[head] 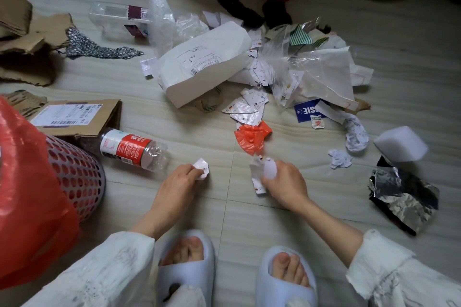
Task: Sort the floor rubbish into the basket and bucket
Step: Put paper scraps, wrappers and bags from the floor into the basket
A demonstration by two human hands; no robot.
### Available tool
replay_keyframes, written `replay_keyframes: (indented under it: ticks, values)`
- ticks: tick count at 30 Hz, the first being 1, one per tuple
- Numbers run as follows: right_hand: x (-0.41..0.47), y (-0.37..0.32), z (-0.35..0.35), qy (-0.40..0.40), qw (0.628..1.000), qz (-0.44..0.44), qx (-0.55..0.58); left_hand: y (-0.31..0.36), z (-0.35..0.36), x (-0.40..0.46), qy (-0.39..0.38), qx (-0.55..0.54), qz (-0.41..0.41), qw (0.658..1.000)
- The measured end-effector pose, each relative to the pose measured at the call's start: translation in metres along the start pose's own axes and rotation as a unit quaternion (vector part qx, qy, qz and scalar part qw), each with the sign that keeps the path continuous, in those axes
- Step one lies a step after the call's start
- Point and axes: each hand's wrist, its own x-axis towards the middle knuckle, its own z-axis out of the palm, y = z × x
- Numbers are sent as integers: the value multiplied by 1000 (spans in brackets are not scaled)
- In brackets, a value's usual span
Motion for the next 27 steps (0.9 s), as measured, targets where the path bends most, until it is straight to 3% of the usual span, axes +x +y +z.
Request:
replay_keyframes:
  ticks: [4,7,11,18,25,27]
  values:
    - [-7,-24,-18,-15,987,56,149,17,-29,2,77,-78,-32,993]
    - [-20,-60,-46,-17,986,3,165,33,-70,-1,150,-140,-90,975]
    - [-52,-119,-92,-29,983,-97,155,43,-123,-20,252,-174,-69,950]
    - [-112,-245,-131,-118,948,-179,234,31,-230,-76,394,-195,-132,888]
    - [-172,-338,-74,-208,918,-153,302,-32,-276,-168,409,-244,-344,809]
    - [-184,-352,-56,-213,917,-160,298,-47,-279,-187,392,-241,-379,803]
